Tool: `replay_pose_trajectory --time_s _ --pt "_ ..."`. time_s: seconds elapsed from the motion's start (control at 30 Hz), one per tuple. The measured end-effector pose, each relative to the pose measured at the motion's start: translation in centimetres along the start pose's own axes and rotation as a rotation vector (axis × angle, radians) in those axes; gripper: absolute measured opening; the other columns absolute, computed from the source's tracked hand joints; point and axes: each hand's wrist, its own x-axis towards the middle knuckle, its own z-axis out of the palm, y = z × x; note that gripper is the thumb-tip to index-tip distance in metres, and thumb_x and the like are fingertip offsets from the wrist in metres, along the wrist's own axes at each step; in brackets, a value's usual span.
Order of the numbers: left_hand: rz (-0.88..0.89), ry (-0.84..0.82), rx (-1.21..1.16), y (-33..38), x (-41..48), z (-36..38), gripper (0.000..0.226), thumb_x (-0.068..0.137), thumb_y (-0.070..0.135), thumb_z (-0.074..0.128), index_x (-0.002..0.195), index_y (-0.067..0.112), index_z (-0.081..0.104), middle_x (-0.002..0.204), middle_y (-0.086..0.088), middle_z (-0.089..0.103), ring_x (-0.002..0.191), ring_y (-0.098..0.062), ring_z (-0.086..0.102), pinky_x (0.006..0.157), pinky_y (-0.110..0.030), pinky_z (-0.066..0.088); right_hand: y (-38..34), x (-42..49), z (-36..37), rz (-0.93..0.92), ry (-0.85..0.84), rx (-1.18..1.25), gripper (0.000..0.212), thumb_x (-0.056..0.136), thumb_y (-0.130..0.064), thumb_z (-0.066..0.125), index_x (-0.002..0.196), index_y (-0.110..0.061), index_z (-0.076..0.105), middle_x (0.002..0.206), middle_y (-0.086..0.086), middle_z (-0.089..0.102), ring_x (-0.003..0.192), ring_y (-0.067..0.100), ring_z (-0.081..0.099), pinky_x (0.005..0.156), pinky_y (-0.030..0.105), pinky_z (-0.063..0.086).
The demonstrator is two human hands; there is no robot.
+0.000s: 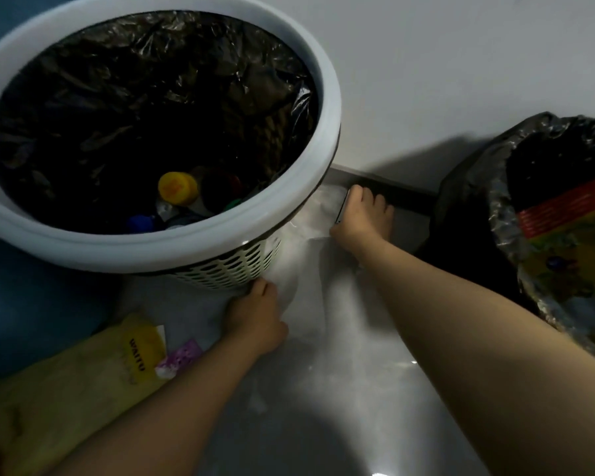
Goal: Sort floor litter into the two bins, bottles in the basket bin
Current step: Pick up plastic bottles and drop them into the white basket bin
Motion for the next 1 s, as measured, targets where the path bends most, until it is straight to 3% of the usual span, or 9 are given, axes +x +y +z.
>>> replay_pose_trajectory --time_s 0.1,0.3,0.47,0.53,0.6,0.7,0.83,0.93,1.0 --pt "-0.025 0.010 0.027 0.1 -0.1 0.6 0.055 0.084 0.027 0.055 0.132 0.013 0.032 0.146 0.000 0.022 0.117 -0.030 0.051 0.089 -0.033 0.043 0.8 -0.7 0.8 -0.001 0.025 -0.009 0.058 0.081 -0.029 0.066 0.129 -0.014 0.038 0.135 0.013 0.040 0.124 0.033 0.038 0.102 0.040 0.029" --pt "-0.027 0.034 0.074 0.5 -0.4 0.8 0.059 0.084 0.025 0.055 0.134 0.012 0.029 0.149 -0.001 0.017 0.116 -0.027 0.052 0.084 -0.032 0.042 3.2 -3.5 1.5 0.130 -0.190 0.213 0.078 0.076 -0.039 0.071 0.139 -0.019 0.029 0.137 0.015 0.041 0.125 0.036 0.042 0.103 0.041 0.038" --pt "0.004 -0.030 -0.029 0.3 -0.9 0.7 0.069 0.084 0.026 0.055 0.143 0.011 0.020 0.156 -0.001 0.005 0.140 -0.020 0.026 0.107 -0.032 0.032 4.0 -9.2 2.4 0.171 -0.324 0.443 0.076 0.060 -0.043 0.074 0.122 -0.020 0.035 0.122 0.012 0.052 0.112 0.036 0.053 0.091 0.048 0.049" --pt "0.009 -0.077 -0.188 0.4 -1.1 0.2 0.071 0.087 0.027 0.057 0.145 0.009 0.020 0.157 -0.004 0.008 0.145 -0.017 0.014 0.113 -0.029 0.022 4.3 -11.0 2.9 0.212 -0.340 0.613 0.086 0.039 -0.054 0.068 0.112 -0.023 0.036 0.114 0.012 0.055 0.103 0.036 0.058 0.080 0.052 0.054" --pt "-0.031 -0.082 -0.469 1.1 -1.6 -0.1 0.073 0.089 0.026 0.058 0.147 0.010 0.018 0.156 -0.006 0.019 0.143 -0.017 0.021 0.113 -0.027 0.022 4.6 -12.4 3.1 0.206 -0.351 0.711 0.084 0.031 -0.056 0.064 0.106 -0.029 0.038 0.108 0.008 0.058 0.097 0.033 0.061 0.075 0.052 0.056" --pt "-0.057 0.052 -0.898 2.5 -2.9 -0.5 0.061 0.091 0.023 0.056 0.144 0.011 0.028 0.146 -0.008 0.039 0.126 -0.018 0.044 0.103 -0.028 0.033 4.7 -15.0 1.5 0.131 -0.330 0.792 0.068 0.039 -0.046 0.071 0.099 -0.039 0.038 0.100 0.002 0.063 0.089 0.028 0.065 0.074 0.049 0.056" --pt "-0.093 0.088 -1.342 3.9 -6.3 -2.1 0.047 0.093 0.029 0.052 0.137 0.022 0.036 0.128 0.000 0.050 0.103 -0.016 0.054 0.081 -0.033 0.044 5.1 -17.9 -0.5 -0.001 -0.345 0.917 0.060 0.056 -0.022 0.083 0.093 -0.044 0.042 0.094 -0.004 0.062 0.077 0.019 0.064 0.064 0.044 0.056" --pt "-0.045 0.083 -1.511 4.1 -9.0 -3.5 0.028 0.091 0.030 0.053 0.118 0.027 0.047 0.112 0.005 0.058 0.091 -0.012 0.060 0.074 -0.035 0.050 5.1 -19.4 -2.6 -0.100 -0.390 0.981 0.061 0.062 -0.004 0.081 0.096 -0.038 0.044 0.090 -0.002 0.058 0.067 0.019 0.058 0.058 0.043 0.052" --pt "0.002 0.106 -1.548 4.0 -10.7 -4.4 0.020 0.090 0.029 0.054 0.110 0.029 0.051 0.106 0.005 0.061 0.093 -0.012 0.061 0.072 -0.036 0.053 4.8 -20.2 -4.1 -0.165 -0.376 0.987 0.061 0.055 -0.011 0.080 0.098 -0.038 0.046 0.092 -0.004 0.058 0.073 0.020 0.058 0.065 0.047 0.054"
